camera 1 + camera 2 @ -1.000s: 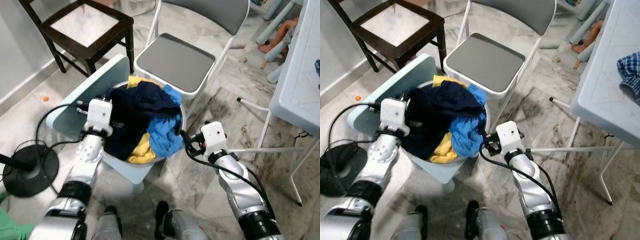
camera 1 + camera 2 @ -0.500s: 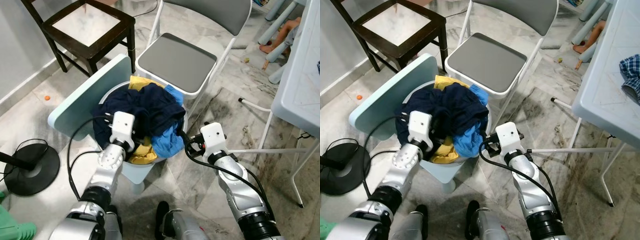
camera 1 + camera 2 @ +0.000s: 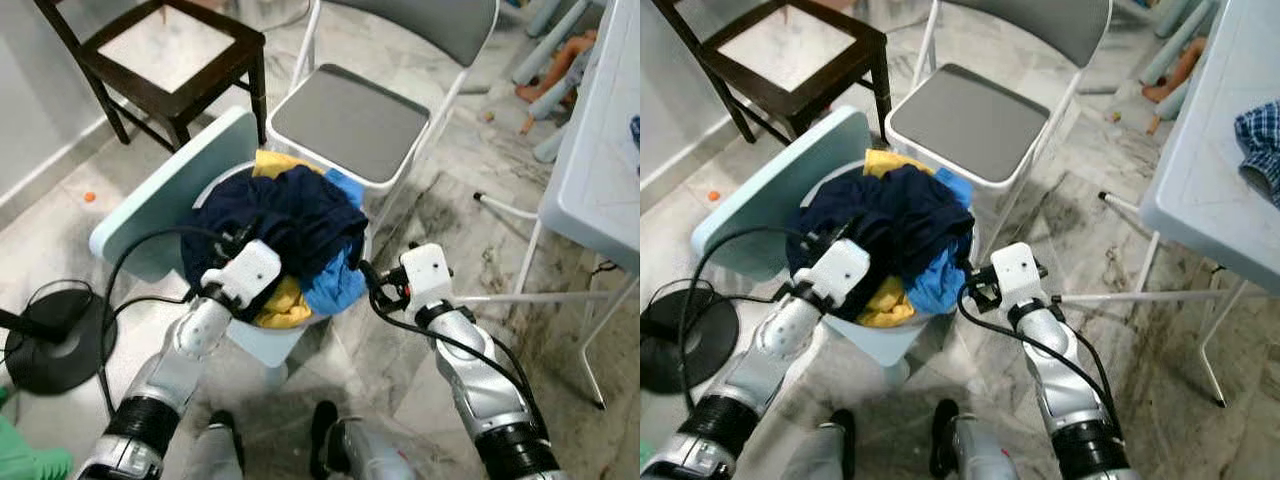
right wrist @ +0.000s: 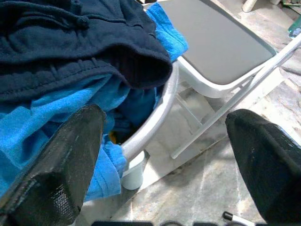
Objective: Hang hanger
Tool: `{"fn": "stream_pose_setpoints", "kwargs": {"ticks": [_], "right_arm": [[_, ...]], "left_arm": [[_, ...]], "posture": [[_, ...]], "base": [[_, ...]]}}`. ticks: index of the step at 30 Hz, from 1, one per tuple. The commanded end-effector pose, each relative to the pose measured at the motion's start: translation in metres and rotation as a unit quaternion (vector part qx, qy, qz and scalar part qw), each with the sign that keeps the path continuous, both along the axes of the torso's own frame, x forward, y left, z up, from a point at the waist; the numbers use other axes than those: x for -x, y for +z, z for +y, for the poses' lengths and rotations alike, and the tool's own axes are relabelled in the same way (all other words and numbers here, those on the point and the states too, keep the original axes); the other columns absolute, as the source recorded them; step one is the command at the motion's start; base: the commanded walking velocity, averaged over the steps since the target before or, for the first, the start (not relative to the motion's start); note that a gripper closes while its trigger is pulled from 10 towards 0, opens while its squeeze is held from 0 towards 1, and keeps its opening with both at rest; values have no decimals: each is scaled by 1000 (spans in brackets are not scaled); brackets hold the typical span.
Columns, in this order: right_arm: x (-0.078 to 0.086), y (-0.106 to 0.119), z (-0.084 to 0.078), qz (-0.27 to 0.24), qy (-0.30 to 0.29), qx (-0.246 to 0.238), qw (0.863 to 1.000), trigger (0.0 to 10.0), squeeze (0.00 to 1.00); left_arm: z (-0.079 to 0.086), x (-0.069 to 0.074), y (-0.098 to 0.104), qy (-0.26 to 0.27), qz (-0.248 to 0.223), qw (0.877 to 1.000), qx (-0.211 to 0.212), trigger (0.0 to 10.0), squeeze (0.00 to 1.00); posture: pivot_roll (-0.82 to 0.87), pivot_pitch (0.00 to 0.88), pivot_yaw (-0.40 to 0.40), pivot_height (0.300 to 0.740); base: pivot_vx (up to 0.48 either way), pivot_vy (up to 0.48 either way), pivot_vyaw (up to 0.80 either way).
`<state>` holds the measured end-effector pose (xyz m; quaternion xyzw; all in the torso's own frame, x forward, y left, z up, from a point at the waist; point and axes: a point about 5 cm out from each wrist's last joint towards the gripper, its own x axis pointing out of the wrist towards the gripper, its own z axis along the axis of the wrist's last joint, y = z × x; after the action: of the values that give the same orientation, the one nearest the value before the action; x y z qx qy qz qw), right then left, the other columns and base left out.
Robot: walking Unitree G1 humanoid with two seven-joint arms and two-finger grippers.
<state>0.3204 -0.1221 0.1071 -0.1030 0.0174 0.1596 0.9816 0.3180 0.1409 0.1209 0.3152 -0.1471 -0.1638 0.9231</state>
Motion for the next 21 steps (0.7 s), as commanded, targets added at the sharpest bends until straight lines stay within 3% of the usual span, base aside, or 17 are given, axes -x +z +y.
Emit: {"fn": "stream_pose_setpoints", "kwargs": {"ticks": [1, 7, 10, 17, 21], "right_arm": [[3, -7, -2, 14, -1, 1, 1000, 10000, 0], [4, -8, -2, 15, 0, 0, 1000, 10000, 0], [3, -8, -1, 16, 1, 0, 1000, 10000, 0], [2, -8, -1, 16, 1, -1, 1000, 10000, 0], [2, -8, -1, 16, 2, -1, 1000, 10000, 0]], "left_arm": [[2, 8, 0, 1, -5, 1000, 3, 10000, 1000], [10, 15, 4, 18, -29, 999, 0, 10000, 1000], [16, 27, 5, 25, -51, 998, -9, 10000, 1000], [10, 53, -7, -11, -23, 1000, -16, 10000, 1000], [10, 59, -10, -20, -18, 999, -21, 10000, 1000]], "posture": [[240, 363, -131, 740], [248, 366, -131, 740], [251, 365, -131, 740], [258, 364, -133, 740], [261, 364, -132, 740]], "base": [[0, 0, 0], [0, 0, 0], [0, 0, 0], [0, 0, 0], [0, 0, 0]]}}
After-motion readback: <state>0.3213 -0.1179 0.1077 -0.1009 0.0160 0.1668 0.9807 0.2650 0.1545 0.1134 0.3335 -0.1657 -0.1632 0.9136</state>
